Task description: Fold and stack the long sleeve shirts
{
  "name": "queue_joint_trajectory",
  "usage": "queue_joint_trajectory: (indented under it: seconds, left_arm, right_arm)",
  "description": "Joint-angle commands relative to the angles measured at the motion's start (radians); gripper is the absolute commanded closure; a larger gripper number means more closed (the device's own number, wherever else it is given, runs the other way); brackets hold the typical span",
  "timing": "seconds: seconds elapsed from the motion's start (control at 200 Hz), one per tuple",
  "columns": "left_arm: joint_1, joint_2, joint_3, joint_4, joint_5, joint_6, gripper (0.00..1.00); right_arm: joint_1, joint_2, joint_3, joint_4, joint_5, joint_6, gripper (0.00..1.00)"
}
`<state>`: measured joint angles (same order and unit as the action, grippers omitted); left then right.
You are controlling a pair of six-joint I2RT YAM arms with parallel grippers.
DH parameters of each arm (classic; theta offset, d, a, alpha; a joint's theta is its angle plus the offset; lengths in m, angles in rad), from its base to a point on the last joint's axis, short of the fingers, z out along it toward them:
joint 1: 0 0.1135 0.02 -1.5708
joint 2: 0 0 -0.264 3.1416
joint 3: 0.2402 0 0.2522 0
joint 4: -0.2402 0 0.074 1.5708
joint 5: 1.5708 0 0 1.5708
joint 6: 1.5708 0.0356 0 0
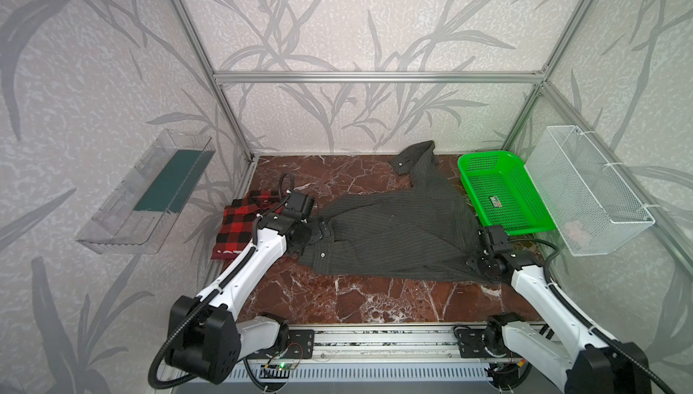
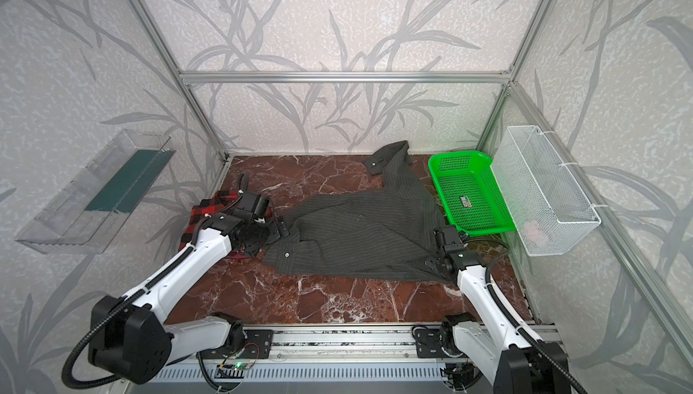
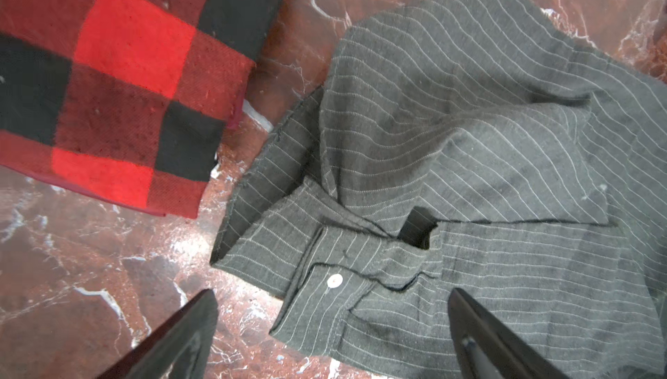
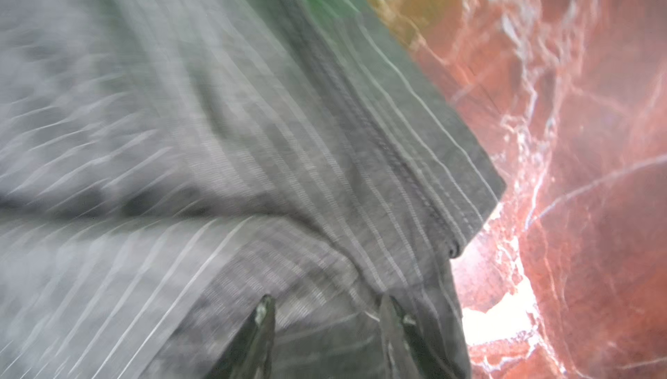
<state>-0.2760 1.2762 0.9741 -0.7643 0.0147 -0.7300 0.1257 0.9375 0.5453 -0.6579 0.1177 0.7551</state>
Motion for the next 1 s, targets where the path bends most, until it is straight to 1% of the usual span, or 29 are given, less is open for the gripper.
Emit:
queue_joint_trajectory:
  seconds: [0.0,0.075,0.12,0.145,0.21,0.275,0.295,0.36,0.405,0.555,0.665,0.765,0.935,0.995]
  left_arm:
    - [-0.002,0.105,0.139,-0.034,-0.084,0.054,0.01]
    - [0.006,0.227,0.244,-0.084,-0.119,0.091,0.01]
    - [0.018,0.303,0.306,-0.133,-0.158,0.068,0.01]
    - [0.029,0.348,0.340,-0.158,-0.160,0.072,0.01]
    - [0.067,0.460,0.424,-0.215,-0.132,0.087,0.03]
    - [0.096,0.535,0.465,-0.221,-0.033,0.083,0.07]
    - [0.098,0.548,0.475,-0.219,-0.020,0.081,0.07]
    - [0.096,0.579,0.504,-0.224,-0.050,0.076,0.07]
    - [0.102,0.593,0.509,-0.221,-0.062,0.075,0.07]
    - [0.111,0.647,0.503,-0.200,-0.048,0.075,0.07]
    - [0.116,0.675,0.494,-0.171,-0.011,0.065,0.07]
    - [0.116,0.694,0.497,-0.148,0.007,0.051,0.08]
    - [0.116,0.719,0.500,-0.112,0.034,0.031,0.19]
    - [0.116,0.731,0.506,-0.104,0.034,0.024,0.23]
  right_arm:
    - [-0.001,-0.044,0.070,0.022,-0.099,-0.139,0.48]
    - [-0.001,-0.027,0.139,0.018,-0.137,-0.197,0.47]
    - [0.000,-0.012,0.173,0.018,-0.157,-0.224,0.46]
    - [0.000,-0.006,0.188,0.024,-0.171,-0.236,0.46]
    - [0.000,0.008,0.221,0.039,-0.200,-0.256,0.46]
    - [0.002,0.014,0.232,0.082,-0.255,-0.257,0.46]
    - [0.003,0.016,0.231,0.102,-0.278,-0.257,0.46]
    - [0.019,0.032,0.225,0.166,-0.341,-0.249,0.45]
    - [0.043,0.054,0.227,0.195,-0.362,-0.250,0.45]
    - [0.172,0.163,0.239,0.267,-0.372,-0.253,0.44]
    - [0.269,0.241,0.246,0.328,-0.371,-0.253,0.44]
    - [0.335,0.299,0.238,0.397,-0.368,-0.237,0.44]
    - [0.405,0.414,0.251,0.473,-0.390,-0.212,0.45]
    - [0.421,0.450,0.261,0.487,-0.416,-0.211,0.45]
